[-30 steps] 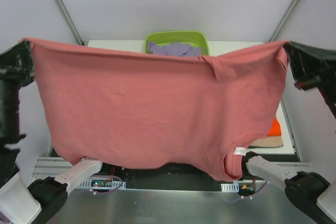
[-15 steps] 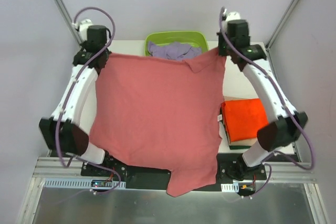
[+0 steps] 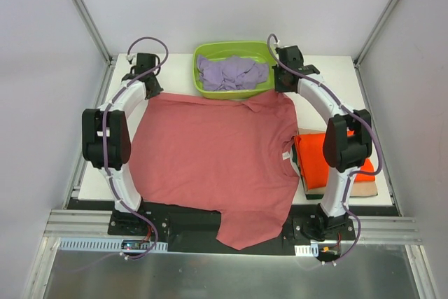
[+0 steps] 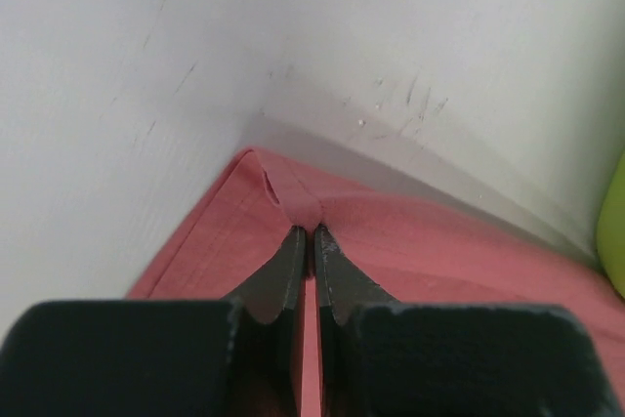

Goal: Fold and stack the t-shirts
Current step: Fold the flattened tshirt in 1/3 of the way

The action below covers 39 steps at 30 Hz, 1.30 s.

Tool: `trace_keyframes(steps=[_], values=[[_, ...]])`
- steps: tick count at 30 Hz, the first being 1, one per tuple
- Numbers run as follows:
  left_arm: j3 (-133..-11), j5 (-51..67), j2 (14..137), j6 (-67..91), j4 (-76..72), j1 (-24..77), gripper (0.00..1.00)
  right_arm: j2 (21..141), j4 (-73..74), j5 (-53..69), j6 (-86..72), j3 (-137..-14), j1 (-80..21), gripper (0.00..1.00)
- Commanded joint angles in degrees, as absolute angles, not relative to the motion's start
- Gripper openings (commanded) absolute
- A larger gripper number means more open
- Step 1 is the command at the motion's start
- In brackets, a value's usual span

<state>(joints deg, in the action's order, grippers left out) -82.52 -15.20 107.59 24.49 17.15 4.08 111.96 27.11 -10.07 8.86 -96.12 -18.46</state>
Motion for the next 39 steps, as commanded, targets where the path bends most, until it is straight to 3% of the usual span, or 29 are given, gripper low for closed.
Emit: trace_keyframes(steps=[1,23,33,39], values=[[-81.13,-13.09,104.77,25.22,14.15,2.20,0.00,108.64,24.61,-7.65,6.42,-96.86,-18.46,0.02],[-59.07,-11.86,82.54,26.46,11.95,0.44,0.00,78.76,40.25,-2.90,0.09,-71.12,-22.49,0.08],[-56.25,-15.03,78.22,23.91,15.20,0.44,0.00,69.62,44.74,-6.59,-6.15,-62.76,-27.51,0.07],[-58.17,-24.76,80.59,27.41,22.57,0.44,0.02,68.12,41.33,-5.63,-1.34,-58.46,-30.49,0.11]])
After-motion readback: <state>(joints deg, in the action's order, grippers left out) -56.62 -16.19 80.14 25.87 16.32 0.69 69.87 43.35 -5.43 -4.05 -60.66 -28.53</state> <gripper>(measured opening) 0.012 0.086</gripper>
